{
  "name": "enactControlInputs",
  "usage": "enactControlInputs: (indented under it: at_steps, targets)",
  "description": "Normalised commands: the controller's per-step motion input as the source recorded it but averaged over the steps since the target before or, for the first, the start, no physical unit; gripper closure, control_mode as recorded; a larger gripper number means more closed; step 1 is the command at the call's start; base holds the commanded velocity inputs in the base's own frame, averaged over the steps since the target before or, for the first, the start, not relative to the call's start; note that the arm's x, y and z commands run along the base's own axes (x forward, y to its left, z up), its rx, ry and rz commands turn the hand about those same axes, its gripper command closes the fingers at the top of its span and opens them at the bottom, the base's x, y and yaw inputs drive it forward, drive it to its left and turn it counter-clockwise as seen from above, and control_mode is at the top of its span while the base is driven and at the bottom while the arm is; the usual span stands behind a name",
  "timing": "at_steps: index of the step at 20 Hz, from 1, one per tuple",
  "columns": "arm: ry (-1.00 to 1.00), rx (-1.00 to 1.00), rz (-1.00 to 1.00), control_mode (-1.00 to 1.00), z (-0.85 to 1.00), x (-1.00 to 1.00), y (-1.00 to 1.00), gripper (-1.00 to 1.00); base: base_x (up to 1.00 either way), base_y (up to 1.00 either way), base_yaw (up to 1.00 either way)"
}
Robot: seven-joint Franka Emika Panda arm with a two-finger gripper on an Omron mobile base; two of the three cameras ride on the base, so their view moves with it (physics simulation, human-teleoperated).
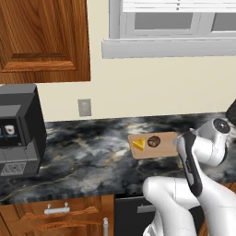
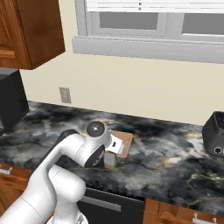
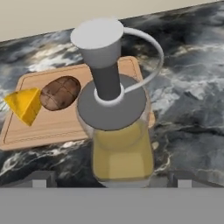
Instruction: Retrieve the reheated potato from the microwave, then place the potato, cheese, and condiment on the cutting board.
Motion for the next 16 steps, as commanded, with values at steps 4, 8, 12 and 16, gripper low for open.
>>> enactControlInputs:
  at_steps: [4,8,12,16]
  targets:
    - [0.0,0.0,0.01,-1.0,-0.17,0.21,0.0,-1.0,0.0,0.0,0.0]
    - [0.0,0.0,0.01,-1.0,-0.16,0.22,-0.01,-1.0,0.0,0.0,0.0]
    - [0.0,0.0,0.02,-1.0,-0.13,0.18,-0.06,-1.0,0.0,0.0,0.0]
    - [0.0,0.0,0.02,-1.0,-0.14,0.14,-0.03,1.0,0.0,0.0,0.0]
